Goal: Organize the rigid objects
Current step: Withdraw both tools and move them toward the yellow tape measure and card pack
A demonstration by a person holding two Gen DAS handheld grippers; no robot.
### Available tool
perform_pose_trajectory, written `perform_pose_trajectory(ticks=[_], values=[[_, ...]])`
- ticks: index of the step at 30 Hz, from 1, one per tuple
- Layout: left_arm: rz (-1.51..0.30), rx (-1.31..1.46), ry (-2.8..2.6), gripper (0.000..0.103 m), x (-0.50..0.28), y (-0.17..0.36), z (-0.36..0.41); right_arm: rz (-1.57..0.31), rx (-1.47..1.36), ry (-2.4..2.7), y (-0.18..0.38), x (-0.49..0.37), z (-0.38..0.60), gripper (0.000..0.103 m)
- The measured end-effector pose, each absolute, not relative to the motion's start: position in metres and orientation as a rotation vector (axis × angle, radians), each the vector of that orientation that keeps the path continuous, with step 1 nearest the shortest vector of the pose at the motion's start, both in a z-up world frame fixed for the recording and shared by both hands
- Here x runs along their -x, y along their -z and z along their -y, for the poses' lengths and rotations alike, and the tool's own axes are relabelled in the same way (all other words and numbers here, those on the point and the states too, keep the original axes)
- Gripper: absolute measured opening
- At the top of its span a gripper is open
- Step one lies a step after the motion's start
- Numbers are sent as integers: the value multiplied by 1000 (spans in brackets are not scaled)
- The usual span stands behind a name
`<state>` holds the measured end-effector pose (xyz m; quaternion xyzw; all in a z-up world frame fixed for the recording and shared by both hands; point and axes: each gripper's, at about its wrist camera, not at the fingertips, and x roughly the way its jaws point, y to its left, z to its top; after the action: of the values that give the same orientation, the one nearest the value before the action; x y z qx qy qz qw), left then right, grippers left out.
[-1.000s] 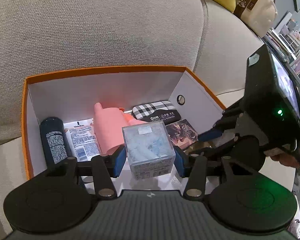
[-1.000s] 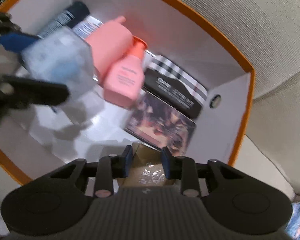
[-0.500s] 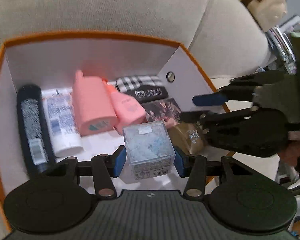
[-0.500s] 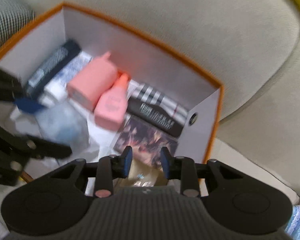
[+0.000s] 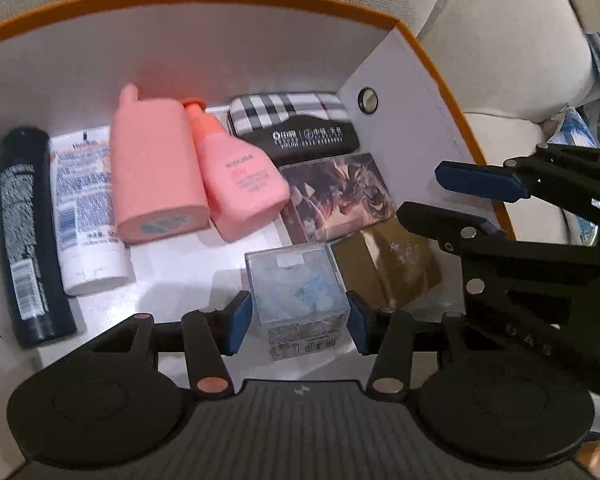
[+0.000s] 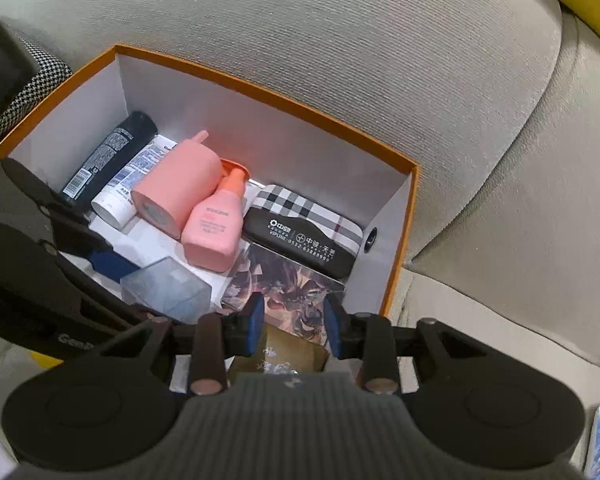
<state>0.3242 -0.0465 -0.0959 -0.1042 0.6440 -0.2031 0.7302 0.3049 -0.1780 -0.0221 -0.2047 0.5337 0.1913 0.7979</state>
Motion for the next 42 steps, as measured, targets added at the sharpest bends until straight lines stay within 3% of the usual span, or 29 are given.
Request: perform_pose_trajectory(ticks=[7, 10, 12, 14, 18, 31, 42], values=[[-1445, 346, 470, 70, -324, 96, 33, -1163, 410, -413, 24, -304, 187, 37], [-1423, 372, 464, 59, -323, 93, 24, -1167, 409, -418, 26, -303, 188, 37], [-1415, 361, 463, 41, -324, 92, 22, -1168, 414, -425, 27, -302, 186, 37], [-1434, 353, 466, 31, -326, 94, 23, -1168, 421, -434, 28, -302, 183, 37], [-1434, 355, 493, 22, -327, 101, 32, -1160, 435, -440, 29, -303, 179, 37], [-1436, 467, 493, 19, -328, 105, 30, -1151, 411, -415, 27, -300, 180, 43], [-1063, 348, 497, 19, -262, 24, 14, -1004, 322, -432, -8, -267, 175, 46]])
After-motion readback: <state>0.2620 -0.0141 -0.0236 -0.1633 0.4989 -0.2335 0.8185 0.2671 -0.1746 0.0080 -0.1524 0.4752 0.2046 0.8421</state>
